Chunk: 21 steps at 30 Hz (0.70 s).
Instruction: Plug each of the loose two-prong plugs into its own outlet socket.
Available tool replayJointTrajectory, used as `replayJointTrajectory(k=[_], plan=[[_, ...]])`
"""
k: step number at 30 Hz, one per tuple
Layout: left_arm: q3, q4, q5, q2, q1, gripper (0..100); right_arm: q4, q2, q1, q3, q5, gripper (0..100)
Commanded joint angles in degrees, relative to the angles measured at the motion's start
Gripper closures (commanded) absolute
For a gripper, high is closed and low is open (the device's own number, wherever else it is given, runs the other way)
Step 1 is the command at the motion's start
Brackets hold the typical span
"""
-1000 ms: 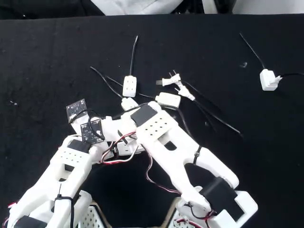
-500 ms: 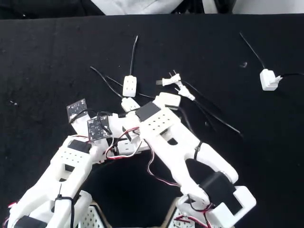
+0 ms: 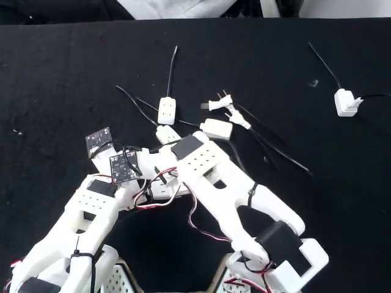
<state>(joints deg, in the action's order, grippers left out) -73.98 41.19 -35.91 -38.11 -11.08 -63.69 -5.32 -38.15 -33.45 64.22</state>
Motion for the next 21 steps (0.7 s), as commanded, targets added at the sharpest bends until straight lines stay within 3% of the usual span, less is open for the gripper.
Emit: replayJointTrajectory(k=[1, 8, 15, 21], plan=[[0.5, -0.6, 0.3, 0.9, 0.6, 97, 1.6, 7.7, -2.8, -2.5, -0.4, 98.8], [0.5, -0.6, 0.3, 0.9, 0.6, 97, 1.1, 8.2, -2.8, -2.1, -0.4, 98.8], [0.5, -0.6, 0.3, 0.9, 0.5, 97, 1.4, 8.2, -2.8, -1.9, -5.9, 98.5], [0.3, -0.7, 0.3, 0.9, 0.6, 97, 1.1, 7.8, -1.7, -0.4, -11.6, 88.3]])
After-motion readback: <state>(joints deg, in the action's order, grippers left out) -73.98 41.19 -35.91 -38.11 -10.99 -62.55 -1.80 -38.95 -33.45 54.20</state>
